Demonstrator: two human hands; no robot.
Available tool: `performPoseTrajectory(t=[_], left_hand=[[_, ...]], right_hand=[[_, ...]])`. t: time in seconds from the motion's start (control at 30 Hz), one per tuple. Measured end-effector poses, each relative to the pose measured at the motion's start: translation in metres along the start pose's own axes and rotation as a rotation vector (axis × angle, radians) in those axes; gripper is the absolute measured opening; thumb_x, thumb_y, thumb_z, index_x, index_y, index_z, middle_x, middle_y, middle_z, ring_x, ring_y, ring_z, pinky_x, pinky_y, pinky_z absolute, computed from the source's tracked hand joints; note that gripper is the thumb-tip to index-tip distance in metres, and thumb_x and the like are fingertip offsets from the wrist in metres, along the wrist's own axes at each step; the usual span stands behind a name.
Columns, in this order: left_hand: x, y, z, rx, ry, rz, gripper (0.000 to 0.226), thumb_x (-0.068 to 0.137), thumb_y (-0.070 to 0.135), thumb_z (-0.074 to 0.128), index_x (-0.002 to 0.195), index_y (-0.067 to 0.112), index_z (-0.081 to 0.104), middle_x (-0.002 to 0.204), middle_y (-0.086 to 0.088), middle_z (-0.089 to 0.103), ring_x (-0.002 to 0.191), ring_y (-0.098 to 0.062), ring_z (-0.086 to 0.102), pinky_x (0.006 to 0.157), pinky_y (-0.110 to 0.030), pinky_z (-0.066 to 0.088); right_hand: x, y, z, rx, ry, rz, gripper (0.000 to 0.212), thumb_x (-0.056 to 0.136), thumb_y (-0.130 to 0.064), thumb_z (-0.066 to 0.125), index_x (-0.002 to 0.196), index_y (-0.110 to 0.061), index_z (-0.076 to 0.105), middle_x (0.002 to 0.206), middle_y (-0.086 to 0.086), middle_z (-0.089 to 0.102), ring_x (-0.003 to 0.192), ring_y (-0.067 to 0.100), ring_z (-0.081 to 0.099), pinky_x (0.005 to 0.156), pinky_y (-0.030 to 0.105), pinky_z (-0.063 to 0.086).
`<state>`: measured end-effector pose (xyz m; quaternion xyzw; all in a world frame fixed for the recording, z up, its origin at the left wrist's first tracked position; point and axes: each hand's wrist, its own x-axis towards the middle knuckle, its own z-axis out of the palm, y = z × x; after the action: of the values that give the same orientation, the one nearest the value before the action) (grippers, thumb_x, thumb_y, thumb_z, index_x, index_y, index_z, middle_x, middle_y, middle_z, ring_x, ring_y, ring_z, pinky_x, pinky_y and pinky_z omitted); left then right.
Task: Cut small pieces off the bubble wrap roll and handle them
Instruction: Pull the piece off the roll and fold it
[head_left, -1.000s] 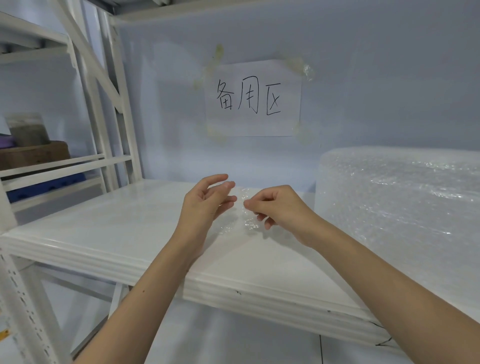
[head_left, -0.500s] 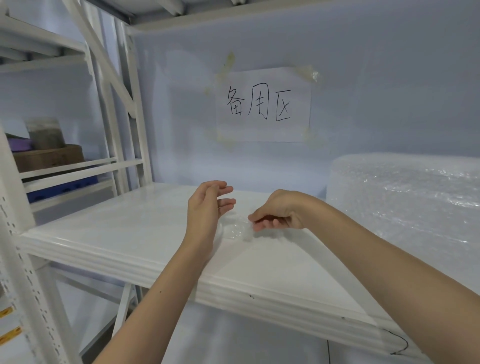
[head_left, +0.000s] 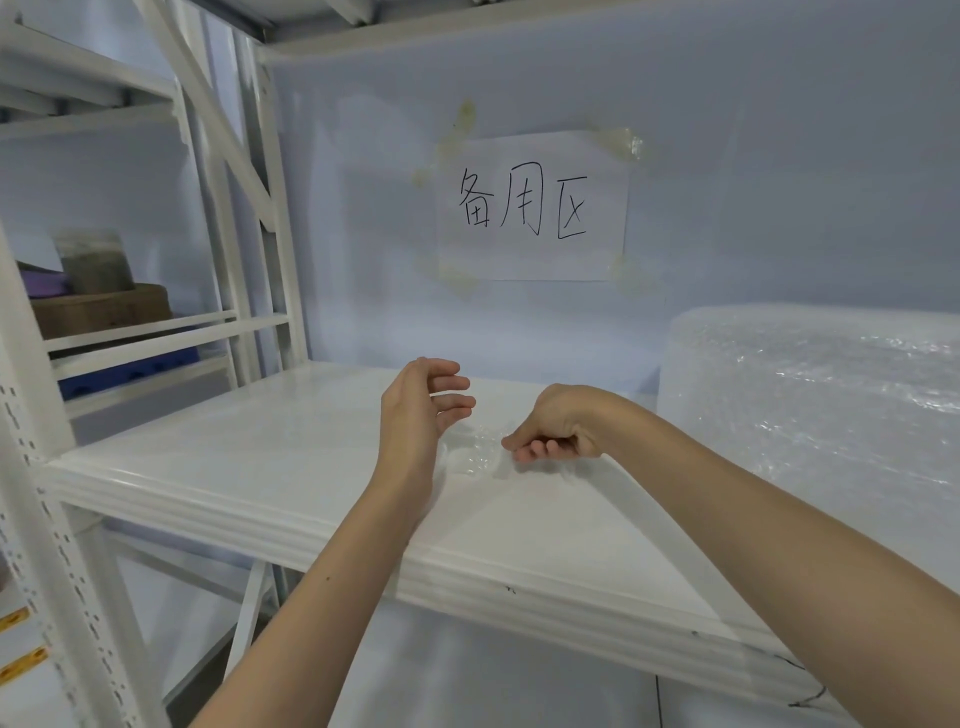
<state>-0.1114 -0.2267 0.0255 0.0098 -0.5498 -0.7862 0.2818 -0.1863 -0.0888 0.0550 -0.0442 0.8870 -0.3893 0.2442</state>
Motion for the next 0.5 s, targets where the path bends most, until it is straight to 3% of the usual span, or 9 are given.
performPoseTrajectory(t=[0.23,0.33,0.4,0.5], left_hand=[[0.0012,-0.0004,-0.0004,-0.005,-0.004,-0.001,0.034,0.1,0.023,0.037,0.089,0.006,0.065,0.077,-0.008,0.065,0.061,-0.02,0.064,0.069,-0.029,0.053],[0.0015,-0.0006,-0.0001,-0.003,-0.004,-0.004,0.035,0.1,0.024,0.037,0.089,0.006,0.065,0.077,-0.008,0.065,0.06,-0.019,0.064,0.07,-0.03,0.053],[0.0016,-0.0007,0.0001,-0.004,-0.003,-0.006,0.036,0.101,0.024,0.037,0.089,0.006,0.065,0.076,-0.008,0.065,0.06,-0.018,0.064,0.07,-0.029,0.053],[0.0016,-0.0004,0.0,-0.008,-0.004,-0.007,0.035,0.101,0.024,0.037,0.088,0.006,0.064,0.076,-0.008,0.064,0.059,-0.019,0.063,0.069,-0.029,0.053]], right_hand=[[0.0049,-0.0012,0.0034,-0.154,0.009,0.015,0.028,0.092,-0.023,0.065,0.067,-0.012,0.058,0.061,-0.001,0.063,0.042,0.004,0.035,0.031,0.011,0.029],[0.0072,-0.0011,0.0044,-0.202,0.01,0.025,0.032,0.093,-0.024,0.064,0.064,-0.013,0.056,0.044,-0.004,0.059,0.03,0.004,0.033,0.032,0.011,0.028],[0.008,0.0003,0.0036,-0.216,0.02,0.007,0.031,0.092,-0.022,0.065,0.064,-0.012,0.057,0.042,-0.003,0.058,0.033,0.005,0.034,0.033,0.012,0.028],[0.0071,0.0024,0.001,-0.196,0.044,-0.037,0.029,0.091,-0.018,0.067,0.063,-0.01,0.059,0.056,0.0,0.059,0.043,0.007,0.036,0.036,0.013,0.029]])
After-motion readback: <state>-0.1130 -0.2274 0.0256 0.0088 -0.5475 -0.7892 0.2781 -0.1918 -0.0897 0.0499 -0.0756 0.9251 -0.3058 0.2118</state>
